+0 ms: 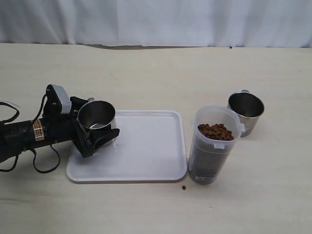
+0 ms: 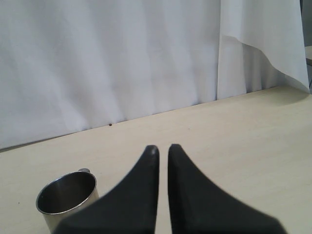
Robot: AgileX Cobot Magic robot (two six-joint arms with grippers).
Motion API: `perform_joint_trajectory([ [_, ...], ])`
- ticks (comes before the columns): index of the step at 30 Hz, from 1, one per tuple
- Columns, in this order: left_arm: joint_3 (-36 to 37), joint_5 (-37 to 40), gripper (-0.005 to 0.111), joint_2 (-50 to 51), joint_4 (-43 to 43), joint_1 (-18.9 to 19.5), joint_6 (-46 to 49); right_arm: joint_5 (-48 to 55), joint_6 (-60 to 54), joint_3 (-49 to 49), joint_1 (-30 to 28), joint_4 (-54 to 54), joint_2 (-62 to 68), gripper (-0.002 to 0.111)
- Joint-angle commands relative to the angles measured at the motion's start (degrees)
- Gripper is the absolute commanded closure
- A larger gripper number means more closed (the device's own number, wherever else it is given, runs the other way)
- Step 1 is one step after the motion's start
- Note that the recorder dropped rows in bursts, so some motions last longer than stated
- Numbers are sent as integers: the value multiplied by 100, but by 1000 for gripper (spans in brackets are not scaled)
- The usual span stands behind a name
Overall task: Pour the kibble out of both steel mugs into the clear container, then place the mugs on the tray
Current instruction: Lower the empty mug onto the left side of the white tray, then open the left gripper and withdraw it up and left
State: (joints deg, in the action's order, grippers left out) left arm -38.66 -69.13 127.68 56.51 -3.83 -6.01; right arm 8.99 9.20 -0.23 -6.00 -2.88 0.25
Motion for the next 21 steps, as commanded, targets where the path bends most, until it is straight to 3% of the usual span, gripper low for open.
perform_joint_trajectory([
  [1,1,-83,26,-16,42,-20,-50,27,-5,23,8,15,-25,103],
  [11,27,-83,26,-16,485,67,-299,27,-5,23,8,15,-25,103],
  [21,27,-83,26,-636,1766,876,-1291,27,-5,23,8,15,-25,103],
])
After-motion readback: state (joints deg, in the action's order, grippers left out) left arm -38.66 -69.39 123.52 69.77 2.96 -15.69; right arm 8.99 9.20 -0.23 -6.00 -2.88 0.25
